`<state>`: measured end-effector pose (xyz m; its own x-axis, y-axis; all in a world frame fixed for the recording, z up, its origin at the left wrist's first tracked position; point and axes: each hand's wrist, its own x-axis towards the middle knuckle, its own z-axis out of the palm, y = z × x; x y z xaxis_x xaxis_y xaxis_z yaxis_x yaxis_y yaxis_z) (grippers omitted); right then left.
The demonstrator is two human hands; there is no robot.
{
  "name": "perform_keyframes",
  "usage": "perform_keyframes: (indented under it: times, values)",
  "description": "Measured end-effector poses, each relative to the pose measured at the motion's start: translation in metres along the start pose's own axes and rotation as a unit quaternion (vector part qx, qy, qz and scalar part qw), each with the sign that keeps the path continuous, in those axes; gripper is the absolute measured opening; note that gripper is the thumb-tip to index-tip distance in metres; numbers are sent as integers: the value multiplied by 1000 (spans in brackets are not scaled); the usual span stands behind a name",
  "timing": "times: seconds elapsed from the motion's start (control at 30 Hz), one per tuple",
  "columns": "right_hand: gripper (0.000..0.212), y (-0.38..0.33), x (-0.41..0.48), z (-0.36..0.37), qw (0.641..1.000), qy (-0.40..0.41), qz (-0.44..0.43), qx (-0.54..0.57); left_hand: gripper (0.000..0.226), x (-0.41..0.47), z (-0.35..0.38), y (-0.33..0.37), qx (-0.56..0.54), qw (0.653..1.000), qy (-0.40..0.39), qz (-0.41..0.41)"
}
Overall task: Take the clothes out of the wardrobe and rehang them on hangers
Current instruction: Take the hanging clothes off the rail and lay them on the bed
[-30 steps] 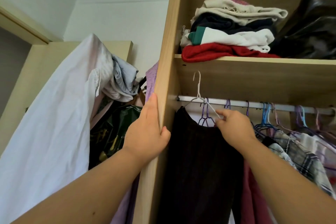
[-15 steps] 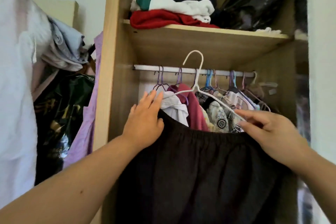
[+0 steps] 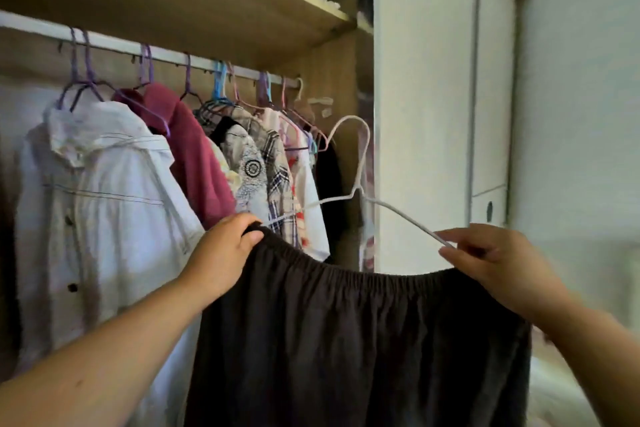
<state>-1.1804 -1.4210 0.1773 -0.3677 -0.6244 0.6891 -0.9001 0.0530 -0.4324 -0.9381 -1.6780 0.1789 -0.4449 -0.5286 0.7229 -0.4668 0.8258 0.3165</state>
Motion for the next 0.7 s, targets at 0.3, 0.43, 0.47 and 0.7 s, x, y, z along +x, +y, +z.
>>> perform_keyframes:
  times: [0.3,0.43,0.47,0.7]
  values:
    - [18,-32,-139,9,962,70,230,-126,14,-56,64,6,-131,982,-102,86]
    - [11,-67,-222,0,907,40,368,-199,20,-100,78,31,-173,960,-166,147]
    - [9,-75,-240,-3,896,30,393,-203,21,-108,79,39,-177,954,-176,164]
    - [8,-156,-379,-44,825,21,528,-200,21,-190,75,129,-265,888,-255,277]
